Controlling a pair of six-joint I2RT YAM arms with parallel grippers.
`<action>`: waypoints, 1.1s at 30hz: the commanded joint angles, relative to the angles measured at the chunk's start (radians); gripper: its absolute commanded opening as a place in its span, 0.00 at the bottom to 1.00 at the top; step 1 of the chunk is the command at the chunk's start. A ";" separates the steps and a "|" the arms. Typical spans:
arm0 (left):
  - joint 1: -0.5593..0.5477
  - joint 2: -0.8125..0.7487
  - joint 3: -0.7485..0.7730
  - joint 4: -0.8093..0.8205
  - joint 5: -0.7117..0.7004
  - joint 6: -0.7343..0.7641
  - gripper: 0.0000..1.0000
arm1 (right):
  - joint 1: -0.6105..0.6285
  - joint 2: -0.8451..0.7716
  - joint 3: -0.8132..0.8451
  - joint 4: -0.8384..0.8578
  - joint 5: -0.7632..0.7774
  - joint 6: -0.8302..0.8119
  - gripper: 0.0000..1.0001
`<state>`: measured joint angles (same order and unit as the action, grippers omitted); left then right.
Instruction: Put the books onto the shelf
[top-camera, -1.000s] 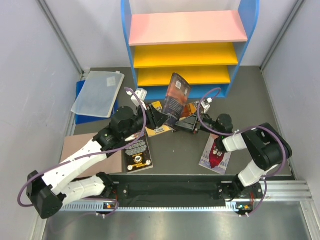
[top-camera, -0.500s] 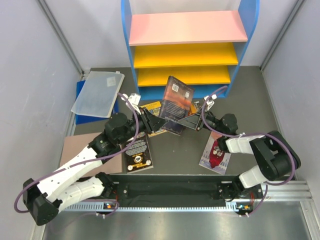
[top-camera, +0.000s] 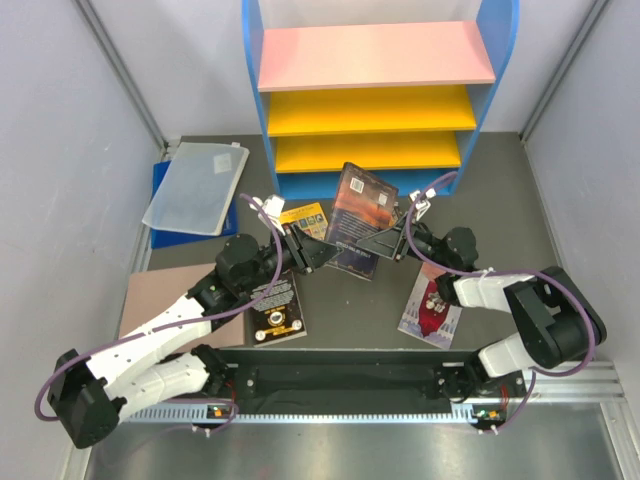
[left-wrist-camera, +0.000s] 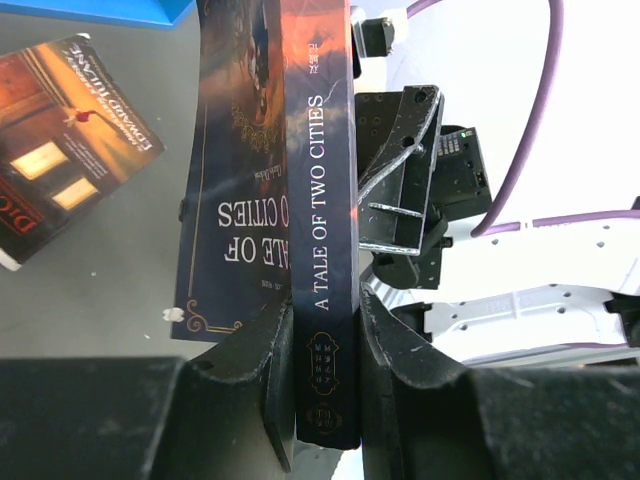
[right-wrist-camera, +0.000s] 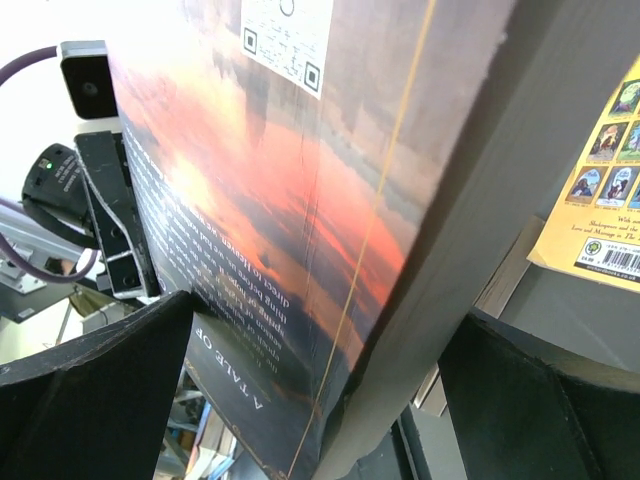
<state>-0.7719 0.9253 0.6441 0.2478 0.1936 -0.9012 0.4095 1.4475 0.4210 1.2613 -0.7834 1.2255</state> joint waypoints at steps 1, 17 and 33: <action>-0.004 -0.025 -0.015 0.256 0.082 -0.056 0.00 | -0.001 -0.053 0.061 0.469 0.004 -0.006 1.00; -0.006 -0.023 0.111 0.321 0.271 -0.062 0.00 | -0.003 -0.056 0.062 0.471 -0.002 0.003 1.00; -0.004 -0.057 -0.032 0.079 0.185 0.005 0.00 | -0.003 -0.111 0.119 0.471 0.001 0.048 1.00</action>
<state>-0.7574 0.8730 0.6231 0.3073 0.3275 -0.9283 0.4095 1.3716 0.4618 1.2755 -0.8211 1.2621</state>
